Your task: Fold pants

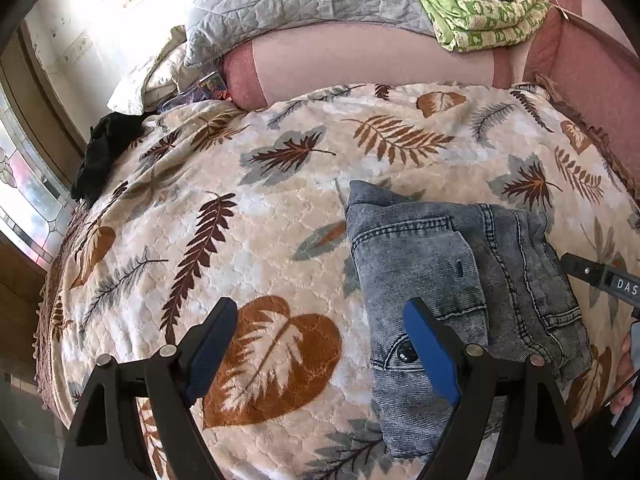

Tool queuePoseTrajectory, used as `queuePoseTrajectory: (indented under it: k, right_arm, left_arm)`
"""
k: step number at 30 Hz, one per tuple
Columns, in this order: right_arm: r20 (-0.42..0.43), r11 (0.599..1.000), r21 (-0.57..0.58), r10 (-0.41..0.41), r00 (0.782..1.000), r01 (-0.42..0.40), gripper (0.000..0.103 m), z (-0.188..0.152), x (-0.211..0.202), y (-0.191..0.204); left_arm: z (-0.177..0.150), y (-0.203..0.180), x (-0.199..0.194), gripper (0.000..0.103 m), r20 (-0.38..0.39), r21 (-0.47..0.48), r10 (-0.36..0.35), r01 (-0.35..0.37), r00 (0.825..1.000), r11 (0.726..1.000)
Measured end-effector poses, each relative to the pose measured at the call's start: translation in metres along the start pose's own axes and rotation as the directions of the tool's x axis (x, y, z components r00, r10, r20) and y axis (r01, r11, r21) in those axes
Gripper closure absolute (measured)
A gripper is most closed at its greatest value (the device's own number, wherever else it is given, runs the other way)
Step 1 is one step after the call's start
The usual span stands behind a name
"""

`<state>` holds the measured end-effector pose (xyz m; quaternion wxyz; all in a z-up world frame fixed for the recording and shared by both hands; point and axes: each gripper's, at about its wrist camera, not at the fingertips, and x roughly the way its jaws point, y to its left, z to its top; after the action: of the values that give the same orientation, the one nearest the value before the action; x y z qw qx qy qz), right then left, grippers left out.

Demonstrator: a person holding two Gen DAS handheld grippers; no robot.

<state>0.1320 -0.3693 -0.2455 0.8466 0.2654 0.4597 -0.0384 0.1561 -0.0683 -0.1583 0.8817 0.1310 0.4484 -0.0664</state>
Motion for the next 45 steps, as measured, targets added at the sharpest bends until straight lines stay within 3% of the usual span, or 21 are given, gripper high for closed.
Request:
queuePoseTrajectory:
  k: [5, 15, 27, 35, 45]
  right_arm:
    - [0.025, 1.000, 0.007, 0.008, 1.000, -0.009, 0.034, 0.002, -0.001, 0.007]
    - [0.044, 0.998, -0.013, 0.057, 0.997, -0.057, 0.034, 0.006, -0.002, 0.022]
    - [0.018, 0.993, 0.072, 0.097, 0.995, -0.098, 0.029, 0.009, -0.006, -0.010]
    - [-0.031, 0.988, 0.103, 0.117, 0.993, -0.114, 0.029, 0.009, 0.004, -0.023]
    - [-0.043, 0.992, 0.074, 0.106, 0.993, -0.102, 0.029, 0.009, 0.010, -0.014]
  left_arm:
    - [-0.001, 0.002, -0.007, 0.018, 0.040, 0.005, 0.005, -0.005, 0.999, 1.000]
    - [-0.023, 0.018, -0.018, 0.018, 0.027, -0.013, 0.021, -0.020, 0.999, 1.000]
    - [-0.031, 0.026, -0.001, 0.018, -0.051, -0.076, -0.067, 0.063, 0.996, 0.995]
    - [-0.017, -0.003, 0.015, 0.018, -0.046, -0.048, -0.113, 0.111, 0.993, 0.993]
    - [-0.013, -0.025, 0.008, 0.018, 0.000, 0.005, -0.065, 0.065, 0.998, 0.998]
